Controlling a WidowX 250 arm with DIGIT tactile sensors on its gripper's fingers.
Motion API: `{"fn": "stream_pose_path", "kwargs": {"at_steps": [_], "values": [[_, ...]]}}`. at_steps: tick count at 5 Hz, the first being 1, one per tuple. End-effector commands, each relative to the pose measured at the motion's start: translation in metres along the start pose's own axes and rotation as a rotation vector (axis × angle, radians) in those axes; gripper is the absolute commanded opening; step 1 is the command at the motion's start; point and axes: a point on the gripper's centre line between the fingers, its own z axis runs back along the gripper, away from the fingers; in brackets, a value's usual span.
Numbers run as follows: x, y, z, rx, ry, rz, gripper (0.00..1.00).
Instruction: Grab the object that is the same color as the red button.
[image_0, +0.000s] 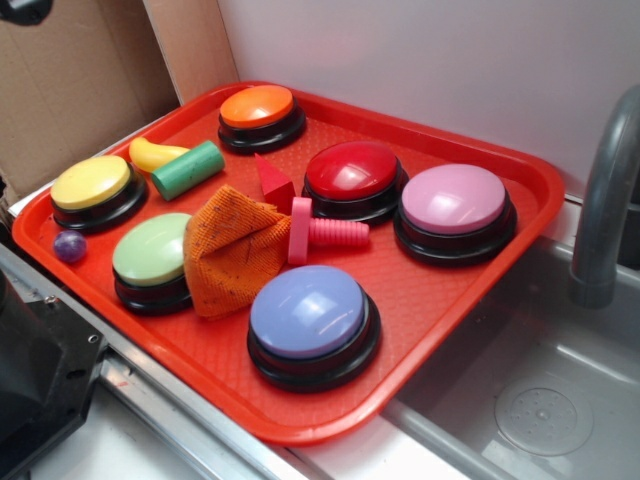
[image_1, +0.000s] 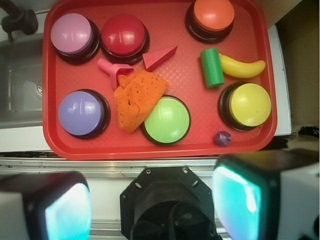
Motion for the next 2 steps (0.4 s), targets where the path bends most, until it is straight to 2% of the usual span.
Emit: {"fn": "stream_pose_path", "kwargs": {"at_steps": [1, 2], "values": [[0.000, 0.000, 0.000, 0.000, 0.000, 0.000, 1.00], [0.025, 0.002, -0.015, -0.001, 0.007, 0.167, 1.00]]}}
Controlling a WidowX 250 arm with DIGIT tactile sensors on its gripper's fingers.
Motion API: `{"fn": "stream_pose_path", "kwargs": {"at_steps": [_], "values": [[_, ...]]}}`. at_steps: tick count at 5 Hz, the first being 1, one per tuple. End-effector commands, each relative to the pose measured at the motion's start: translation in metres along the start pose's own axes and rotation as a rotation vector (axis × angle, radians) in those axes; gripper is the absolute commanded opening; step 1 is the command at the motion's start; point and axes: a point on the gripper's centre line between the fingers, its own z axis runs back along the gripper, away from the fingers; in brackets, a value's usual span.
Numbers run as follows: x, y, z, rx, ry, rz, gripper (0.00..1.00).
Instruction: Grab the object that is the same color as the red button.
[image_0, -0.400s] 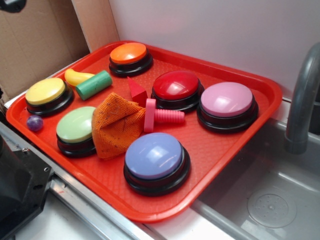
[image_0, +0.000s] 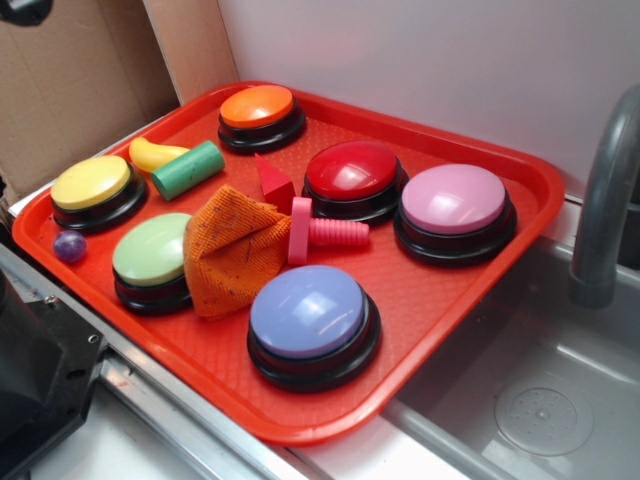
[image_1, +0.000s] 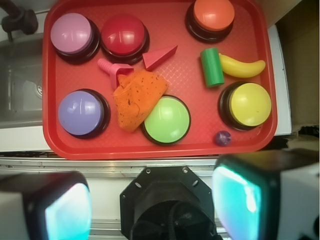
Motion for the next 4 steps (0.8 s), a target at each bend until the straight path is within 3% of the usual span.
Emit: {"fn": "stream_pose_path", "kwargs": {"at_steps": [1, 3, 4], "values": [[0.047, 0.005, -0.022, -0.024, 0.017, 0.307, 1.00], [0.089, 0.026, -0.064, -0.064, 0.059, 0.798, 1.00], [0.101, 0.037, -0.086, -0.037, 0.031, 0.945, 1.00]]}}
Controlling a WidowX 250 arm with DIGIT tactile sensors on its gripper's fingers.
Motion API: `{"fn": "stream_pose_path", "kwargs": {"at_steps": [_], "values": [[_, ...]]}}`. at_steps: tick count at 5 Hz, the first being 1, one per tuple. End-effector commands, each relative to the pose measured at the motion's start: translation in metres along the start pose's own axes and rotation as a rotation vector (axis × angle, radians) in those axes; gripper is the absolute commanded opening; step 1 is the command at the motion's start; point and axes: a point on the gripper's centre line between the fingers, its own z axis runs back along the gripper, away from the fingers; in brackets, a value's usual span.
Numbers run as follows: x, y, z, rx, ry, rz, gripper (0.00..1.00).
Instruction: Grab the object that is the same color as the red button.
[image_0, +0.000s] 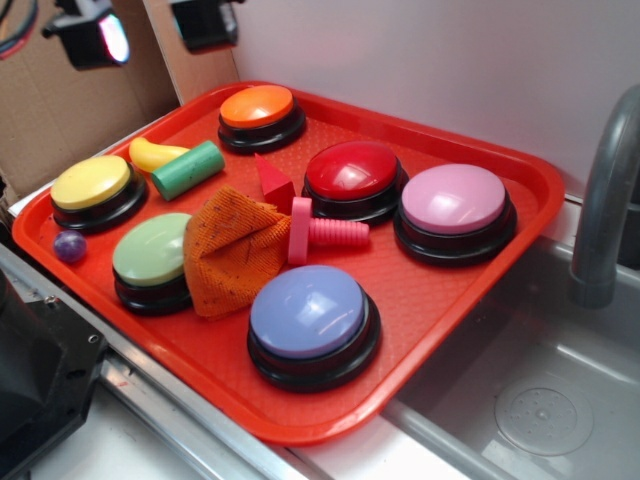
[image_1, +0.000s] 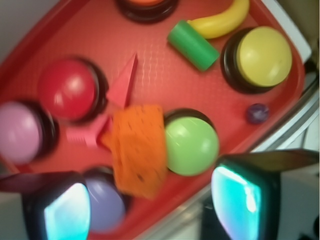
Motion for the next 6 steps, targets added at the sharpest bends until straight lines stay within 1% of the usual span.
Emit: {"fn": "stream_pose_path", "kwargs": {"at_steps": [1, 2, 3, 4, 6], "values": [[0.040, 0.008, -0.031, 0.008, -0.125, 0.251, 1.00], [0.059, 0.012, -0.043, 0.000, -0.164, 0.365, 1.00], [0.072, 0.012, -0.059, -0.009, -0.132, 0.454, 1.00], [0.077, 0.012, -0.070, -0.028, -0.093, 0.512, 1.00], [0.075, -0.004, -0.106, -0.005, -0.070, 0.495, 1.00]]}}
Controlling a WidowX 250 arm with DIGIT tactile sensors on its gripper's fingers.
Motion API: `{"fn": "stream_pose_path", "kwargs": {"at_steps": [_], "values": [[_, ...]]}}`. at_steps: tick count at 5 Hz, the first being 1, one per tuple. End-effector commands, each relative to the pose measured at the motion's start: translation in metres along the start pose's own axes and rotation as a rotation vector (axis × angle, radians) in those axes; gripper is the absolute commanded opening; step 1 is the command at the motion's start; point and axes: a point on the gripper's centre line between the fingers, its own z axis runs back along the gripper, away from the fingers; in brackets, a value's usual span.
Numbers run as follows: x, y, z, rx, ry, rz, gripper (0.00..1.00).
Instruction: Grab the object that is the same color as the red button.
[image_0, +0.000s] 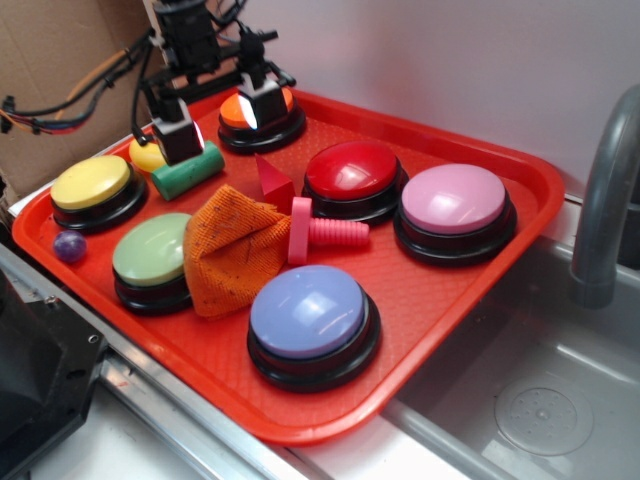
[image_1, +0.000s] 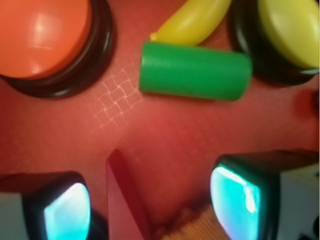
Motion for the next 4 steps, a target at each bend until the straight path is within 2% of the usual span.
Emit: {"fn": "stream_pose_path", "kwargs": {"at_steps": [1, 2, 3, 4], "values": [[0.0013, -0.0046, -0.0198, -0.023, -0.005, -0.017, 1.00], [-0.0005, -0.0061, -0.0277, -0.022, 0.018, -0.020, 1.00], [-0.0001, -0.0056, -0.0281, -0.019, 0.009, -0.016, 0.36], [-0.0026, -0.0058, -0.0297, -0.024, 0.008, -0.006, 0.00]]}}
